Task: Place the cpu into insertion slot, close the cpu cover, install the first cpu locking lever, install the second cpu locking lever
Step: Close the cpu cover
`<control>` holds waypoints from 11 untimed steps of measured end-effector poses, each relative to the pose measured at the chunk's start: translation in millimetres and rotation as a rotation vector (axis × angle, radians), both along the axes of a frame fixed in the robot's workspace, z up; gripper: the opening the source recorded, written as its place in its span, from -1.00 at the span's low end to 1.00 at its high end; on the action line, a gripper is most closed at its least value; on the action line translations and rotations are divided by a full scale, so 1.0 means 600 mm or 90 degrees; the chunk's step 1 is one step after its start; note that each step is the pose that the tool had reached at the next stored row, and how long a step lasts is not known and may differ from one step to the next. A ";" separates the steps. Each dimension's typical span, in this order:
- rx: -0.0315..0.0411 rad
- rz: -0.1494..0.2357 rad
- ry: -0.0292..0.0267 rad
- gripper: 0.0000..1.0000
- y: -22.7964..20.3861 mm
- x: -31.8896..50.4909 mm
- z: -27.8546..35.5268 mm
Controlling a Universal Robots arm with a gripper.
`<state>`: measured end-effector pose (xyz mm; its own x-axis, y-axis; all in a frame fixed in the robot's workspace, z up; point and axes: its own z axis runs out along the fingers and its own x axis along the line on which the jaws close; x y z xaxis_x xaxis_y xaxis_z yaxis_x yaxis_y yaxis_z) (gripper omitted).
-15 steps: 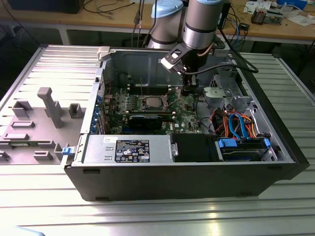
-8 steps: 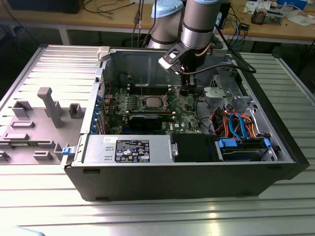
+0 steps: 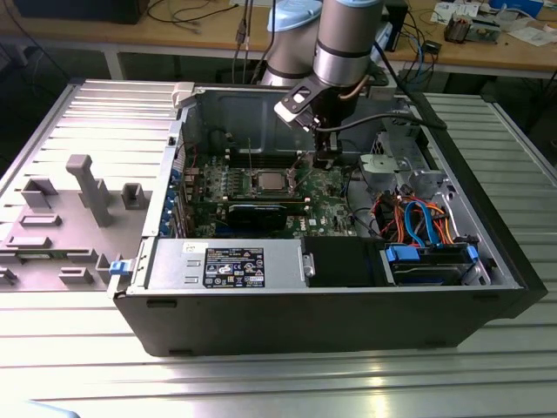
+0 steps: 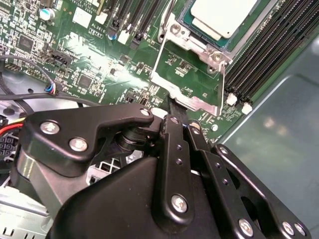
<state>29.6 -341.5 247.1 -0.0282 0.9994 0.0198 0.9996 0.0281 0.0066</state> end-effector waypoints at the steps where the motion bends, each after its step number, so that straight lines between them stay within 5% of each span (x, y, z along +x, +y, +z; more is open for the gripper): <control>1: 0.0000 0.000 0.0000 -0.79 0.0000 -0.002 0.000; 11: 0.0000 0.000 0.0000 -0.79 0.0000 -0.013 0.000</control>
